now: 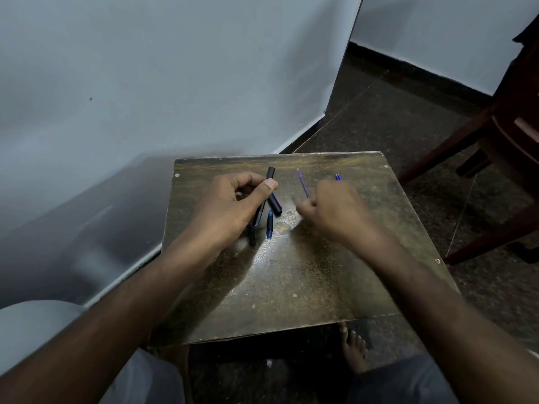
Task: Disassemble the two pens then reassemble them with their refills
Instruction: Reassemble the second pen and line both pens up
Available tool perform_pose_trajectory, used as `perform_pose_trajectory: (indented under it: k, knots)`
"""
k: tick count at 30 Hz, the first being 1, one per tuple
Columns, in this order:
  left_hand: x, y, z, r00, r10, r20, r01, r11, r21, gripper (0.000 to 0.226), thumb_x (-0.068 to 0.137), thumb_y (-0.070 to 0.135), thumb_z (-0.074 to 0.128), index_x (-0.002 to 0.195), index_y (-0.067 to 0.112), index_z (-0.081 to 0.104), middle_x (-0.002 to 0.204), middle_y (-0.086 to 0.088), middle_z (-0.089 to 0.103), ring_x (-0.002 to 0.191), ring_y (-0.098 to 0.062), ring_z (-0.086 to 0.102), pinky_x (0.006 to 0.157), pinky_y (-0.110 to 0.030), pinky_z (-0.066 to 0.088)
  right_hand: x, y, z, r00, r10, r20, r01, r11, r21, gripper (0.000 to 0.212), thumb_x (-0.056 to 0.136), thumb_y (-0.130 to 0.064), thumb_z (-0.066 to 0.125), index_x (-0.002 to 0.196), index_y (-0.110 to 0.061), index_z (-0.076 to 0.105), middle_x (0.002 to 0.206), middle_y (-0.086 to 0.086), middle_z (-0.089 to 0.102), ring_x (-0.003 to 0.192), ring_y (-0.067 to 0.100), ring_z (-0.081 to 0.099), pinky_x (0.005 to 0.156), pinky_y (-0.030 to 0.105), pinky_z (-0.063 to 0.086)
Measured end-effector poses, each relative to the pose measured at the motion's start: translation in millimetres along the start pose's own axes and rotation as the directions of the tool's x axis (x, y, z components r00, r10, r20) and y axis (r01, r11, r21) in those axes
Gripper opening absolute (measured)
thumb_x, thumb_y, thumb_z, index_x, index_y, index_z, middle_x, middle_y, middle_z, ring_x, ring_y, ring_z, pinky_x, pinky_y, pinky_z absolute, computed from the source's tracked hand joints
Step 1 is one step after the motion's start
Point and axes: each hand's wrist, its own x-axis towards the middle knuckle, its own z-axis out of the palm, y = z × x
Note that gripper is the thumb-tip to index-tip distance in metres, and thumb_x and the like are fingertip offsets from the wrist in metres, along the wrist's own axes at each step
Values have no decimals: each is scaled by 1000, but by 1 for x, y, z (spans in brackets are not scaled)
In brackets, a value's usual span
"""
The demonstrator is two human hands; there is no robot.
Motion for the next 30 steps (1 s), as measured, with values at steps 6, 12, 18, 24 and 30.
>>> perform_pose_trajectory:
  k: [6,12,18,24,30]
  knots:
    - [-1,-1,3,997,24,80,-33,992,121,19,101,48,70,104,33,82,70,26,70,61,14,62,59,-8,44,-1,17,-14,991,-88,101,-32,577,816,9,100,1,67,93,-3,70,74,5,75,62,13,65,68,33,59]
    - [-3,1,4,991,24,132,-41,990,132,17,101,44,71,106,32,82,93,12,82,75,3,75,58,-6,48,7,13,-11,979,-15,-202,195,341,920,12,101,-12,74,111,-7,77,95,5,81,90,14,76,88,30,65]
    - [-3,0,4,992,47,118,-63,989,133,16,99,46,74,101,33,83,85,15,81,70,3,74,67,-17,52,8,13,-5,972,-81,-221,235,390,890,12,106,-12,67,108,-2,73,90,5,78,82,14,74,80,30,64]
    - [-5,-1,5,990,68,121,-86,984,156,15,98,46,76,99,34,83,81,14,81,71,-3,77,65,-19,55,10,17,-4,959,-131,-251,283,418,863,18,106,-13,67,112,3,72,89,4,77,79,11,71,77,28,62]
    - [-6,2,6,988,78,136,-96,987,133,13,97,43,77,103,33,83,77,13,81,68,-5,78,57,-10,52,10,16,-2,958,-176,-228,284,453,845,11,104,-16,72,103,-6,75,91,7,79,80,14,72,76,31,61]
